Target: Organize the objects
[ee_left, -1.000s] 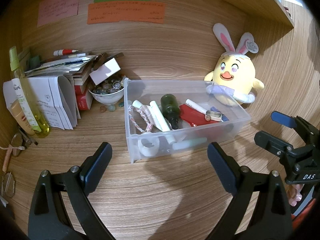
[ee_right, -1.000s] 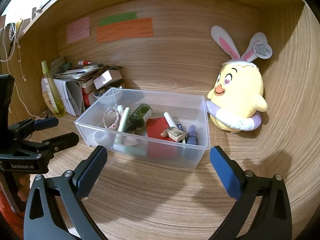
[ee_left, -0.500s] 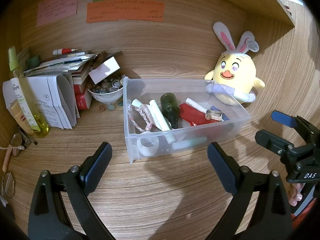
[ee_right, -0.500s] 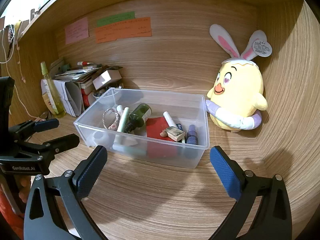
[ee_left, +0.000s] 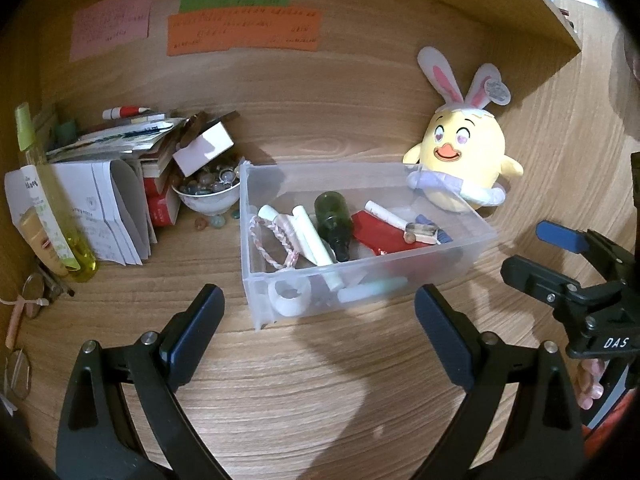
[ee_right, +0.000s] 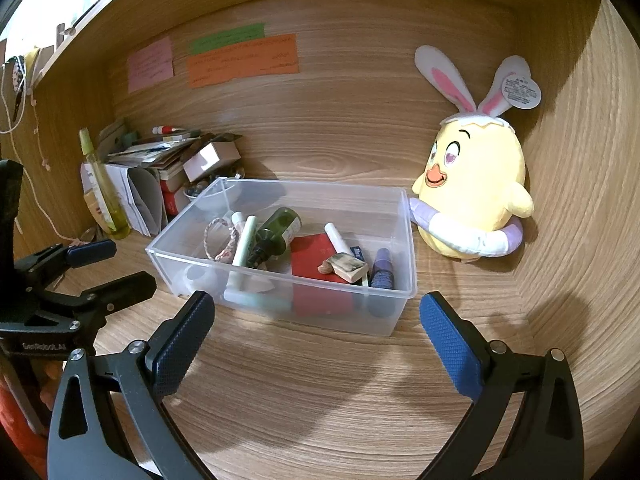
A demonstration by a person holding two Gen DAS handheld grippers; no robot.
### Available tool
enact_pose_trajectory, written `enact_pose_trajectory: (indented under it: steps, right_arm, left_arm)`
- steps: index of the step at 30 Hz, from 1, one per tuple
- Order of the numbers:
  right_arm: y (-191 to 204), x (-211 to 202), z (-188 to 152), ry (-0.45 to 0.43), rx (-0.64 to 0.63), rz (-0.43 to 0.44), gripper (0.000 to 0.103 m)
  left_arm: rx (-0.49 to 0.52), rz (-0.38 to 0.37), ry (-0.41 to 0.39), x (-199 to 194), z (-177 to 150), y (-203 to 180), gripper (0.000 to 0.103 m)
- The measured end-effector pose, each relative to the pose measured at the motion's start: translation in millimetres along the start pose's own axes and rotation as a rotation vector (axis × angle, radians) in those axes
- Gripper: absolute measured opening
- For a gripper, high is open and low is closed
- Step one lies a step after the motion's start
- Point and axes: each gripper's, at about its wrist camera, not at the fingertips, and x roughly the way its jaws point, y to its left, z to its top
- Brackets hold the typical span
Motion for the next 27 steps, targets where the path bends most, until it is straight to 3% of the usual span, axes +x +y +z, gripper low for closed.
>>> enact_pose_trajectory:
  steps: [27]
  right_arm:
    - [6.1, 1.4, -1.7, 0.013, 0.03, -0.006, 0.102]
  left_arm:
    - [-0.023, -0.015, 0.019, 3.0, -0.1, 3.3, 0.097]
